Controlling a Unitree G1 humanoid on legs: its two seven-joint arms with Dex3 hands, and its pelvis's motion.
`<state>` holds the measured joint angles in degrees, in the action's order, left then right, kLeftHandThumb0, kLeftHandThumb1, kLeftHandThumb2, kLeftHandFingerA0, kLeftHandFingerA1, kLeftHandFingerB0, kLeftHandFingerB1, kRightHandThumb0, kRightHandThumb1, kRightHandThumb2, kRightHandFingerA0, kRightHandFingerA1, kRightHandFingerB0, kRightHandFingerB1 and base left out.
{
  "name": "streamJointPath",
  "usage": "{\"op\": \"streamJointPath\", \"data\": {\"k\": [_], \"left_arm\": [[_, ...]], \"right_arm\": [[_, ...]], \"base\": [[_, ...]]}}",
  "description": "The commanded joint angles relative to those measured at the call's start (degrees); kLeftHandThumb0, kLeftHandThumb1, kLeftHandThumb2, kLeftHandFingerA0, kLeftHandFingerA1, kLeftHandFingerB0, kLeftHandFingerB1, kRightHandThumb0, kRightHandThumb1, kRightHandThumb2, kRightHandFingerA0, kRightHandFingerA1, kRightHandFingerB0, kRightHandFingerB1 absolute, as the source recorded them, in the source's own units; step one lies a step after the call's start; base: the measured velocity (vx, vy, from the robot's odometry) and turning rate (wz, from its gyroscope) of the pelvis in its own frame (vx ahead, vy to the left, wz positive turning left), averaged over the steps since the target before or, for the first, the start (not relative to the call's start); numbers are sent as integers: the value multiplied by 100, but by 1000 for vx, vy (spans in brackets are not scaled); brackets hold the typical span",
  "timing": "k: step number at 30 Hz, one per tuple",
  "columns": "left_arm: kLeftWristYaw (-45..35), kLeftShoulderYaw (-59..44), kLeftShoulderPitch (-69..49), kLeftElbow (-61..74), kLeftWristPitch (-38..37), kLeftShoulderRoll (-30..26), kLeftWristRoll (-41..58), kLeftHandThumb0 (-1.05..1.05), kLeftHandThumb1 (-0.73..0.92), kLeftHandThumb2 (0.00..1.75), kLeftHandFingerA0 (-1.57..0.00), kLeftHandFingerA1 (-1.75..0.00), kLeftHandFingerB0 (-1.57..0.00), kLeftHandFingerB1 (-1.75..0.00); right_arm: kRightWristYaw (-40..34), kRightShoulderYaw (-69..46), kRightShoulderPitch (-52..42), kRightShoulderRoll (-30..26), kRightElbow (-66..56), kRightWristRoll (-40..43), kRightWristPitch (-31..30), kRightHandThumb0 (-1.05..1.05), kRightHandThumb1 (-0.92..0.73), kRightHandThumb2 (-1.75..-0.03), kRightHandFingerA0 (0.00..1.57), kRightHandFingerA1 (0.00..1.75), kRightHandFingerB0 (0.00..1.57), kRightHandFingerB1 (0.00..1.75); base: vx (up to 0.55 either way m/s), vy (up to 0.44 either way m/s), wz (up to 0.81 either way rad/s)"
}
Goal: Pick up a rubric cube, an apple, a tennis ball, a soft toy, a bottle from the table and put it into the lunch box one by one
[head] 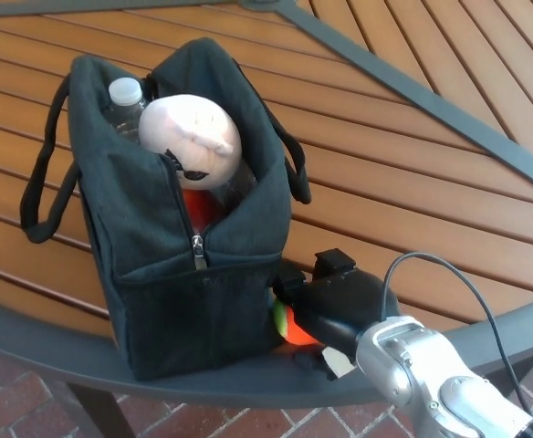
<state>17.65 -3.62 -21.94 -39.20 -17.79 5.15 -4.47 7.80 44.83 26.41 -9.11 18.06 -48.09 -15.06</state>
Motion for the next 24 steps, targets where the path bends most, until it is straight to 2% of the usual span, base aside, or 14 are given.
{"op": "streamJointPath", "data": {"k": [1, 3, 4, 5, 6, 10, 13, 15, 18, 19, 21, 22, 23, 24], "left_arm": [[-66, 32, -82, -45, 8, -139, -75, 4, 65, 92, -103, -118, -91, -102], [-62, 39, -84, -45, 13, -145, -73, 4, 65, 92, -103, -118, -91, -102], [-59, 52, -101, -58, -10, -142, -79, 2, 64, 92, -99, -120, -90, -102], [-55, 69, -122, -74, -38, -139, -84, 2, 64, 92, -99, -120, -90, -102], [-38, 86, -123, -86, -16, -150, -112, 3, 64, 92, -96, -118, -88, -98], [64, 123, -123, -99, -16, -170, -186, 4, 61, 95, -97, -117, -90, -98], [19, 103, -166, -99, -17, -168, -140, 3, 61, 95, -101, -118, -92, -102], [9, 94, -162, -148, -61, -174, -138, 5, 60, 98, -104, -120, -93, -102], [-13, 69, -144, -227, -135, -174, -118, 5, 60, 98, -104, -120, -93, -102], [-50, 61, -176, -195, -110, -170, -93, 4, 64, 94, -103, -118, -92, -101], [-95, 50, -215, -157, -81, -166, -62, 4, 64, 94, -103, -118, -92, -101], [-54, 57, -219, -169, -77, -173, -101, 3, 64, 91, -102, -118, -94, -102], [-40, 59, -218, -174, -77, -175, -114, 3, 64, 91, -102, -118, -94, -102], [-41, 47, -224, -159, -36, -174, -105, 2, 67, 89, -102, -117, -93, -102]], "right_arm": [[138, 193, -596, -413, 523, -191, 68, -34, -69, -63, 81, 128, 67, 77], [132, 185, -602, -412, 533, -199, 77, -34, -69, -63, 81, 128, 67, 77], [11, 100, -701, -457, 575, -125, 138, -23, -68, -66, 83, 125, 78, 92], [-143, -9, -825, -512, 630, -36, 218, -23, -68, -66, 83, 125, 78, 92], [-291, -72, -918, -513, 634, -10, 228, -19, -61, -59, 60, 79, 71, 68], [-593, -191, -1081, -458, 624, -53, 250, -19, -63, -60, 52, 75, 66, 66], [-893, -463, -1436, -244, 443, 216, 319, -17, -68, -70, 42, 63, 67, 68], [-1033, -505, -1488, -212, 503, 245, 498, -19, -68, -68, 51, 71, 68, 72], [-1257, -563, -1548, -181, 598, 269, 760, -19, -68, -68, 51, 71, 68, 72], [-1405, -619, -1608, -128, 607, 349, 890, -25, -78, -74, 55, 86, 65, 73], [-1601, -699, -1685, -56, 632, 445, 1071, -25, -78, -74, 55, 86, 65, 73], [-1642, -780, -1733, -3, 496, 458, 979, -21, -72, -78, 49, 113, 73, 77], [-1647, -804, -1743, 10, 462, 453, 952, -21, -72, -78, 49, 113, 73, 77], [-1621, -842, -1715, 39, 360, 374, 786, -25, -82, -72, 55, 125, 66, 96]], "base": [[0, 0, 0], [0, 0, 0], [0, 0, 0], [0, 0, 0], [0, 0, 0], [0, 0, 0], [0, 0, 0], [0, 0, 0], [0, 0, 0], [0, 0, 0], [0, 0, 0], [0, 0, 0], [0, 0, 0], [0, 0, 0]]}}
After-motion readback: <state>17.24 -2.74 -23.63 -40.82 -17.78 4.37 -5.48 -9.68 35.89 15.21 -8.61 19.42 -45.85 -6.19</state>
